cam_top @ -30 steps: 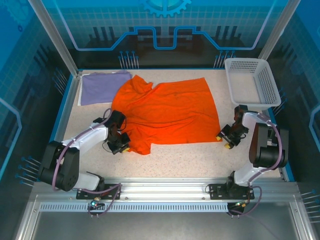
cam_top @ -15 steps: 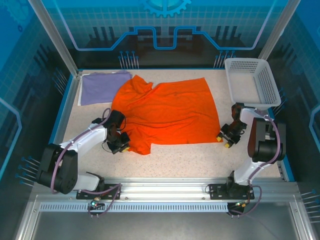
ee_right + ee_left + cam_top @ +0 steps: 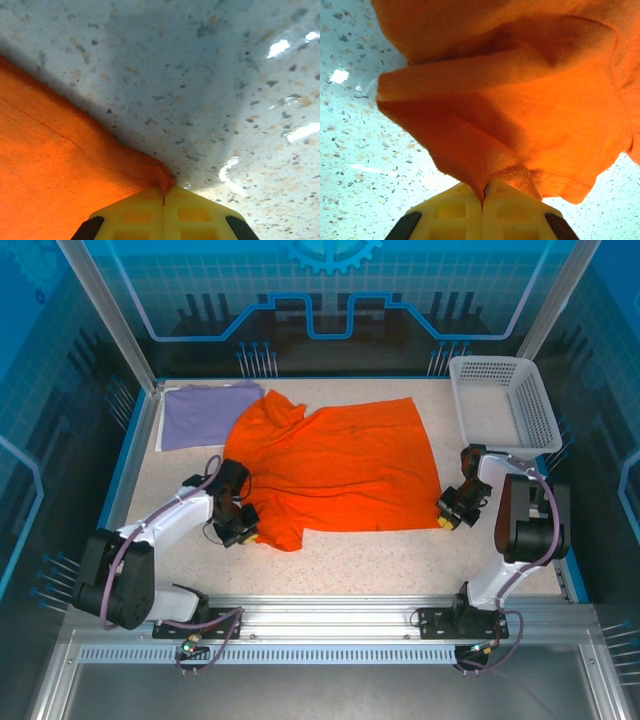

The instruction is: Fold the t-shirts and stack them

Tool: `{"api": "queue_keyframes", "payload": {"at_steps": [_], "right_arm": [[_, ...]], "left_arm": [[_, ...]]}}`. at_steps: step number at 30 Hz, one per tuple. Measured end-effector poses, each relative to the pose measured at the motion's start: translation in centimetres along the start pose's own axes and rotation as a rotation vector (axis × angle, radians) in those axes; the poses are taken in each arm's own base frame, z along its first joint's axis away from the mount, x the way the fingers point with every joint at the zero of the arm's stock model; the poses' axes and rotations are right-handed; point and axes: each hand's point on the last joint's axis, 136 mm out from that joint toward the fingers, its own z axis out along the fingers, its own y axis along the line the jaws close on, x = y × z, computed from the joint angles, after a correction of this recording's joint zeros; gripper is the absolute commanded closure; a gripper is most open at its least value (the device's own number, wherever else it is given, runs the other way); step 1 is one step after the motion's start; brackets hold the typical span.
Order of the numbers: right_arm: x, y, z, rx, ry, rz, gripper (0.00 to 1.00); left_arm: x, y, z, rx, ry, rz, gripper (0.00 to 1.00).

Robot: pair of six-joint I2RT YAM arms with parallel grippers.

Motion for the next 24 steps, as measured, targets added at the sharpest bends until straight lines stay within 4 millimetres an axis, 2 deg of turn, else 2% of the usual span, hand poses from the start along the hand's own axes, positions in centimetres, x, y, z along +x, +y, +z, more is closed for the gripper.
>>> {"api": "queue_keyframes", "payload": {"at_steps": [9,15,19,24], "right_arm": [[-0.2,1.1,-0.4,-0.073,-0.048,-0.044,1.0],[1.1,1.0,-2.8,-0.115,-0.108,-0.067,1.0],[2.5,-0.1,-4.8,-0.136,-0.146,-0.064,1.0],[4.7,-2.7,-6.1,-0.126,-0.157,-0.021,1.0]], "left_arm": [[1.2,-0.2,-2.9,0.02,-0.021,0.027,1.0],[2.9,0.7,-4.8,0.024,-0.02,0.026,1.0],[4.3,1.6,-5.5,0.01,0.009,-0.002,1.0],[5.7,1.8,-7.0,0.001,0.045,-0.014,1.0]]}}
